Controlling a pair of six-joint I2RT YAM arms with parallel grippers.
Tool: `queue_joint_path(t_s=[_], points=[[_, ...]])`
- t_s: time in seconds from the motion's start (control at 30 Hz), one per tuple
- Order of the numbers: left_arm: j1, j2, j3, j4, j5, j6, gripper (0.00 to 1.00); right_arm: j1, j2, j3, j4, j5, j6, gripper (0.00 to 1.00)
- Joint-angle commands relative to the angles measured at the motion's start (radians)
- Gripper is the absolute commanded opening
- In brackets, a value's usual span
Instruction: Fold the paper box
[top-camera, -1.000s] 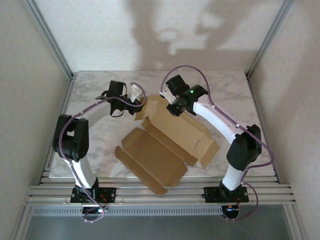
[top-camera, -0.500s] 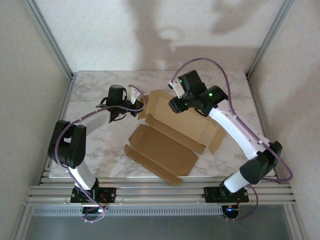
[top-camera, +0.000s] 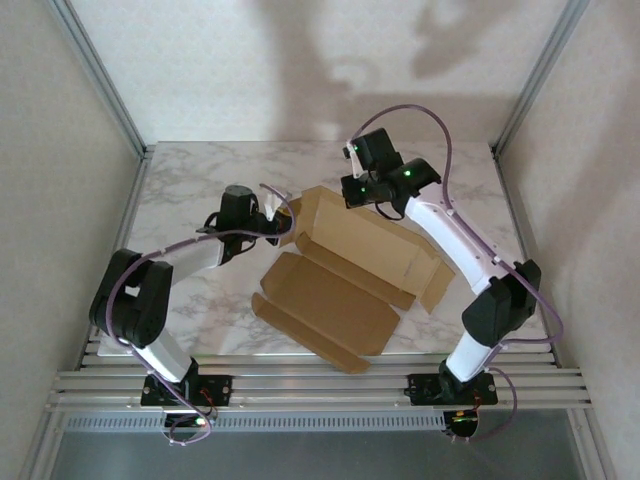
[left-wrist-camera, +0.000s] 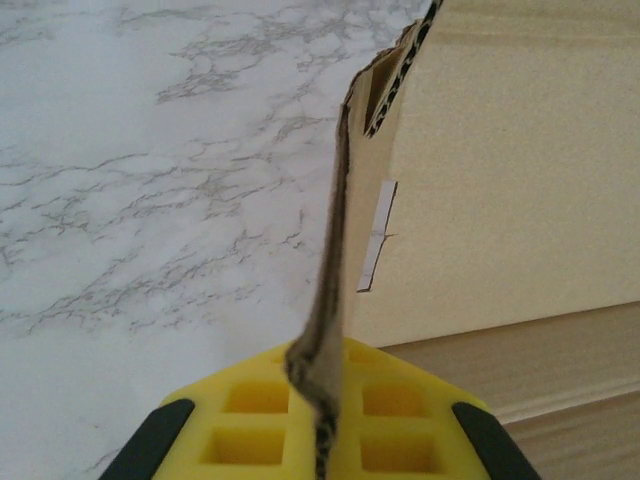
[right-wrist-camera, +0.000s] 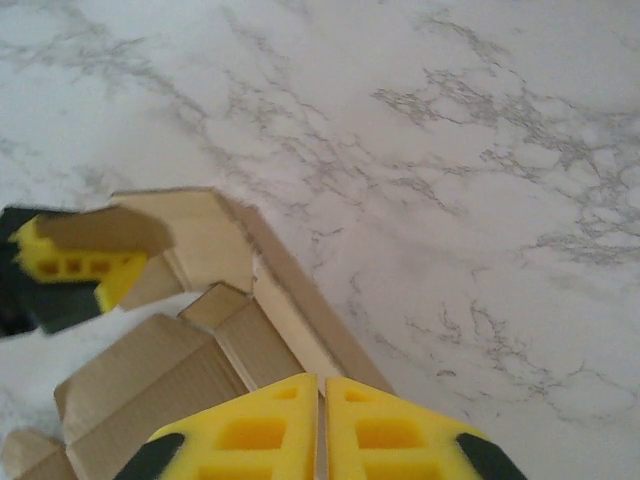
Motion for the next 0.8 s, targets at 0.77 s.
queue_joint_path(t_s=[0.77], points=[[-0.121, 0.010, -0.011, 0.081, -0.121, -0.159, 0.06, -0.015, 0.029, -0.258, 0.233, -0.127, 0.081, 0.00]])
